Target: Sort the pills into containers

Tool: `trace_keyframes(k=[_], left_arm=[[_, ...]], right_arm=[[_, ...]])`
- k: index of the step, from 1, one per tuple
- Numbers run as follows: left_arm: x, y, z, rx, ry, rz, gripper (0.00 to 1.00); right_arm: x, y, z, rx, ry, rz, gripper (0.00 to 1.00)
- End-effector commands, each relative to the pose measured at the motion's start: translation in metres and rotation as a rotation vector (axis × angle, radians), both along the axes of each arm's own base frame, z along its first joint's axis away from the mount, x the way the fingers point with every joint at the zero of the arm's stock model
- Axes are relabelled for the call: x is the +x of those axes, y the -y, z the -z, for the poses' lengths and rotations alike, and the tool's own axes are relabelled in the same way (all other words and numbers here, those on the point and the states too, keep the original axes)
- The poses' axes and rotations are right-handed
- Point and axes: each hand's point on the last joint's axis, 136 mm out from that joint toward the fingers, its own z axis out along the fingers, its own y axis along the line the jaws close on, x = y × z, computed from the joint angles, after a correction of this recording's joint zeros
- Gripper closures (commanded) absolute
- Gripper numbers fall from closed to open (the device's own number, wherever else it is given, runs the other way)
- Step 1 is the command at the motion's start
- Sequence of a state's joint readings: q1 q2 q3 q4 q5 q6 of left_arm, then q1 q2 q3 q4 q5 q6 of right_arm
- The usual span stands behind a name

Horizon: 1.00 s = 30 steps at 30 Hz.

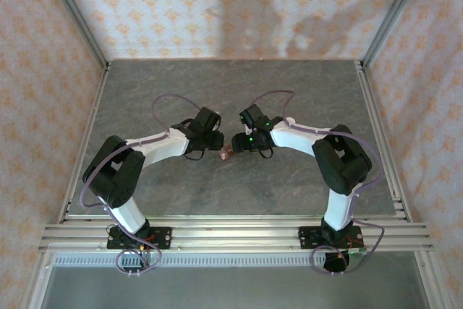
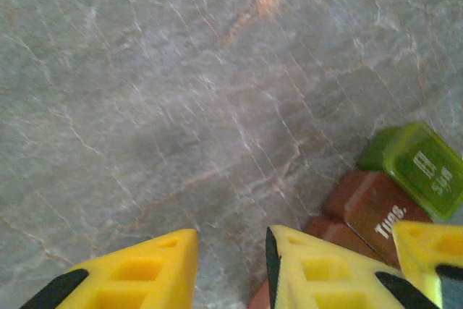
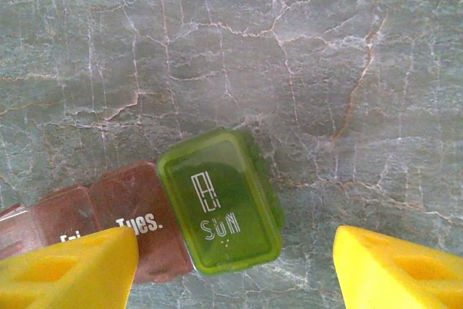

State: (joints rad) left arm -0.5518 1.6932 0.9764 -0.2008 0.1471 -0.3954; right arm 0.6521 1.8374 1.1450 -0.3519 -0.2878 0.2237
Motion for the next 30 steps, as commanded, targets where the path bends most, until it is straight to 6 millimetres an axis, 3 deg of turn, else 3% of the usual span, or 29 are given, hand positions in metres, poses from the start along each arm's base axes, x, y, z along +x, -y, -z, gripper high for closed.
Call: trace_keyframes(k=[1, 23, 30], left_arm=[[-0.008, 0.004, -0.002, -0.013, -0.002, 0.007, 0.69], [-0.032, 0.006, 0.010, 0.068, -0.014, 0.054, 0.70], [-0.038, 0.004, 0.005, 0.130, 0.016, 0.075, 0.70]], right_arm=[[0.001, 0.006, 0.012, -0.058, -0.010, 0.021, 0.29], [0.002, 0.007, 0.015, -0.068, -0.025, 0.041, 0.29], [0.003, 0.006, 0.014, -0.065, -0.025, 0.045, 0.29]])
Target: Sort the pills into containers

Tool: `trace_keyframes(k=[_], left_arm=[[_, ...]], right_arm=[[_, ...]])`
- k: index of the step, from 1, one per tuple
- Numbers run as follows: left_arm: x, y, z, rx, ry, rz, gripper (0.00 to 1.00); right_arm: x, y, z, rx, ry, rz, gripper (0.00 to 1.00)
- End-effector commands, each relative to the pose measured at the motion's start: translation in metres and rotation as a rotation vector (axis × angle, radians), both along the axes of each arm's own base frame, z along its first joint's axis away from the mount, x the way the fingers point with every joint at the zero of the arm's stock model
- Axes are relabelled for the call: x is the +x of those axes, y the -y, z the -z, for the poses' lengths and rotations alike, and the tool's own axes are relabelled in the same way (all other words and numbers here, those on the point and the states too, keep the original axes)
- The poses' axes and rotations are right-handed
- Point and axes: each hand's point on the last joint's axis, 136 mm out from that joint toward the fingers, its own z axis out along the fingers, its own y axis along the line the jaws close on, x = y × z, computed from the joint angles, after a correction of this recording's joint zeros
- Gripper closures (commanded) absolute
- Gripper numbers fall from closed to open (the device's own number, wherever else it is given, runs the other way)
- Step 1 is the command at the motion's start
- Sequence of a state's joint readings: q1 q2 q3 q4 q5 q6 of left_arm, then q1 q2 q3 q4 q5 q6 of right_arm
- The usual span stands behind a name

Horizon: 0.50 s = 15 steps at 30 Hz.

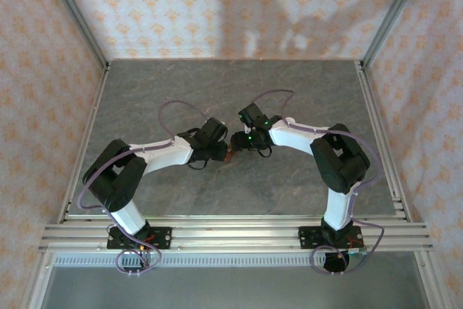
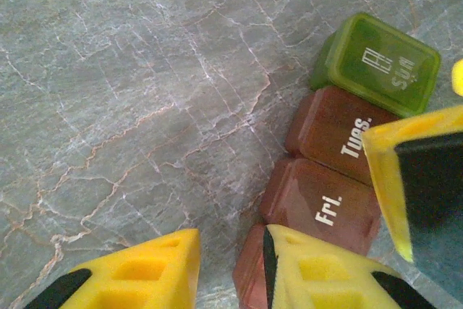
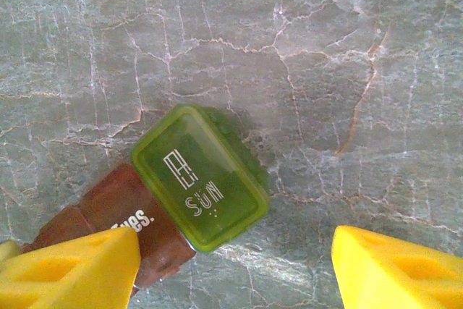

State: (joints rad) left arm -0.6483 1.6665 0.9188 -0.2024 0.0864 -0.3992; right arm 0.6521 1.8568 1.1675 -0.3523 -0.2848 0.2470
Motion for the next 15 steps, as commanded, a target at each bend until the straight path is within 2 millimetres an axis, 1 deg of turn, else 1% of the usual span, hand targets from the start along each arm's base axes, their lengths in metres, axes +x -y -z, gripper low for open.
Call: trace_keyframes(k=[1, 8, 15], left_arm=[[-0.0086, -0.0108, -0.0058, 0.087, 0.025, 0.021, 0.70], [-0.0131, -0.0104, -0.0092, 0.165, 0.053, 0.062, 0.70], [-0.0171, -0.0036, -0.0148, 0.168, 0.070, 0.086, 0.70]], right_arm=[[-0.0025, 0.0091, 0.0140, -0.073, -0.024, 0.023, 0.29], [-0.0020, 0.0094, 0.0140, -0.075, -0.022, 0.023, 0.29], [-0.0017, 0.0088, 0.0143, -0.073, -0.023, 0.025, 0.29]])
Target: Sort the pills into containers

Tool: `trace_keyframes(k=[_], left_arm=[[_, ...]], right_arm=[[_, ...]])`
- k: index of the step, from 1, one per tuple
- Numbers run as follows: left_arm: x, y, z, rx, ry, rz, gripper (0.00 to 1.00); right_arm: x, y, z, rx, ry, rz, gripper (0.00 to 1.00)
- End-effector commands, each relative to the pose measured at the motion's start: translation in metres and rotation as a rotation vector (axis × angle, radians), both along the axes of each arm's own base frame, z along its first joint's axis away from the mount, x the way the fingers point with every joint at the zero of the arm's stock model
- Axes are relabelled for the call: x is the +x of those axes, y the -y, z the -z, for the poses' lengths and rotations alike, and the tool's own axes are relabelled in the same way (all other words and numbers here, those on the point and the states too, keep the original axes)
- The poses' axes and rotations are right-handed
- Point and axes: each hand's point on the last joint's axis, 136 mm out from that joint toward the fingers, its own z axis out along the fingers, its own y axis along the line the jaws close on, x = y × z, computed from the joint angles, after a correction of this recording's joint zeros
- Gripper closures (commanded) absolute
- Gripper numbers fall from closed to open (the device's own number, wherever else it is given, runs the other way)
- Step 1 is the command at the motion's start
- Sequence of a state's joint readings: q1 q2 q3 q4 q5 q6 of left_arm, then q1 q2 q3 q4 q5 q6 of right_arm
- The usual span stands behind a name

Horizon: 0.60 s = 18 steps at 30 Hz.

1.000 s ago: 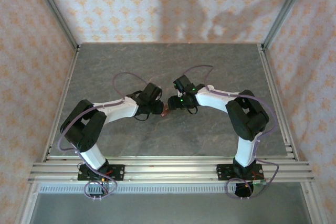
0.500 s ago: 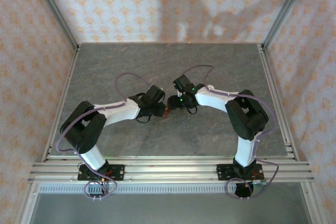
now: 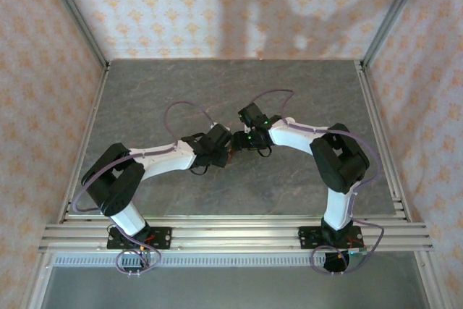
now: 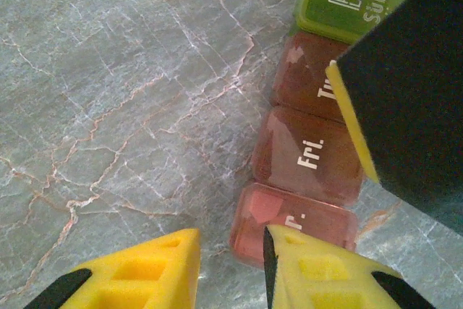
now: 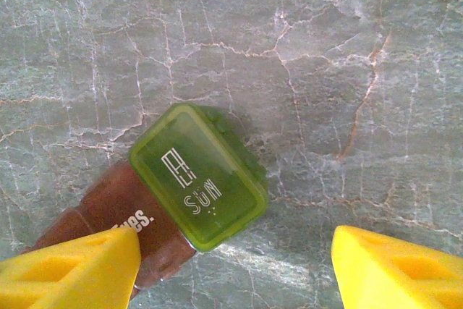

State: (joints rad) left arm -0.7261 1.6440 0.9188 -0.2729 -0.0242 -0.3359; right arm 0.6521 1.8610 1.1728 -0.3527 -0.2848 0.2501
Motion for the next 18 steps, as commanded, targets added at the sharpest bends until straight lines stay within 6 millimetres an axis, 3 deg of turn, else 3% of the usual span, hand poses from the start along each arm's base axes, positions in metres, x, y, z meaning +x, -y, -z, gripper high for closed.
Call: trace_keyframes(k=[1, 9, 18], left_arm=[[-0.0001, -0.0029, -0.0137, 0.030, 0.036, 0.012, 0.70], [-0.0006, 0.0023, -0.0159, 0.022, 0.037, 0.024, 0.71], [0.0005, 0.0035, -0.0205, 0.032, 0.059, 0.027, 0.84]], right_arm=[[-0.0025, 0.0094, 0.0138, -0.074, -0.022, 0.022, 0.29], [-0.0029, 0.0099, 0.0155, -0.078, -0.026, 0.022, 0.29], [-0.0034, 0.0093, 0.0162, -0.076, -0.030, 0.021, 0.29]])
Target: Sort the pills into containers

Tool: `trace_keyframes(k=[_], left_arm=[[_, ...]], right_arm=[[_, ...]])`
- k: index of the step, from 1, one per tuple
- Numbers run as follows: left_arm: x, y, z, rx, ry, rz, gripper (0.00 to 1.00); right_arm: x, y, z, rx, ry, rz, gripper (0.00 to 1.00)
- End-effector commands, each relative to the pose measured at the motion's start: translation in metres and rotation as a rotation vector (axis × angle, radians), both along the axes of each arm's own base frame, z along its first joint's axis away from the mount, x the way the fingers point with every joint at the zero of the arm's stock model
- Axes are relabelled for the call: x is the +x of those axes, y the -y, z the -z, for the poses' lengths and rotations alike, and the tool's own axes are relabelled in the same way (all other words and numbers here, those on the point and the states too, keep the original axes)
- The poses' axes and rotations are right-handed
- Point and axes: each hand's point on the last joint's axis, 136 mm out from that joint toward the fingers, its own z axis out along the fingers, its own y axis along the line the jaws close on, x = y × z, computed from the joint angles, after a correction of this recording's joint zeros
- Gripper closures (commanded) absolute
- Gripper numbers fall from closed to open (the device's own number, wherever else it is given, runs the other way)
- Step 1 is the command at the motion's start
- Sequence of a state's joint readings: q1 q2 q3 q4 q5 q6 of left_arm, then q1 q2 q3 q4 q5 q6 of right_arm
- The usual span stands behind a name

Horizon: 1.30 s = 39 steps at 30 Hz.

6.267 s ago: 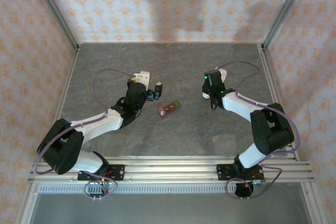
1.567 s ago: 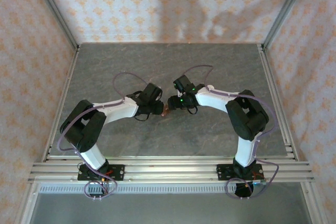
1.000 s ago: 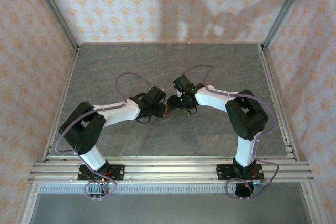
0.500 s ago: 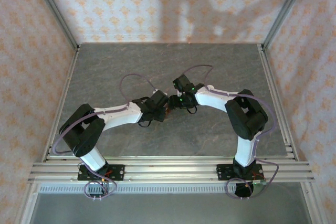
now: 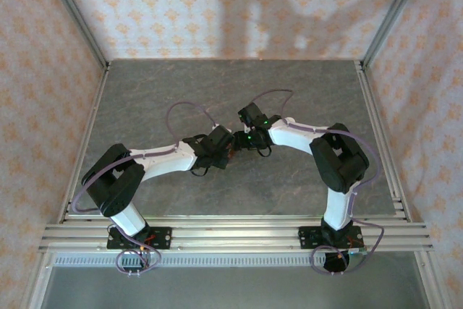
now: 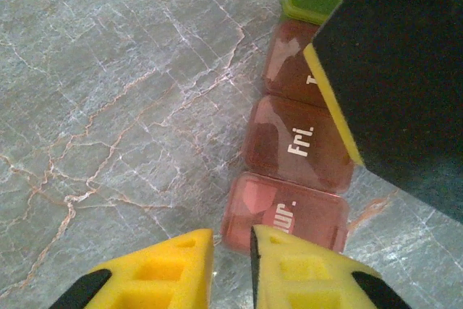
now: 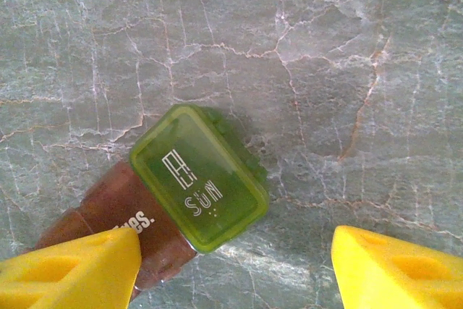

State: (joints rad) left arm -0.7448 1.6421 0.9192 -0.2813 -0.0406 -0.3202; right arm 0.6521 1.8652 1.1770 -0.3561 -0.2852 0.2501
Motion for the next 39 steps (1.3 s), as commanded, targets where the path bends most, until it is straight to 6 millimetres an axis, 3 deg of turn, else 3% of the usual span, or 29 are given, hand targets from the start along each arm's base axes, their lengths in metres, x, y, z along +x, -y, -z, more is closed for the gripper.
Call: trace_keyframes(k=[1, 14, 39], left_arm=[[0.005, 0.002, -0.021, 0.007, 0.056, 0.004, 0.84], [0.008, 0.016, -0.032, -0.021, 0.084, 0.032, 0.87], [0.006, 0.019, 0.009, 0.005, 0.024, 0.030, 0.88]], right_arm=[[-0.003, 0.009, 0.015, -0.073, -0.026, 0.022, 0.29], [-0.004, 0.009, 0.018, -0.075, -0.032, 0.021, 0.30], [-0.004, 0.011, 0.018, -0.081, -0.033, 0.022, 0.30]])
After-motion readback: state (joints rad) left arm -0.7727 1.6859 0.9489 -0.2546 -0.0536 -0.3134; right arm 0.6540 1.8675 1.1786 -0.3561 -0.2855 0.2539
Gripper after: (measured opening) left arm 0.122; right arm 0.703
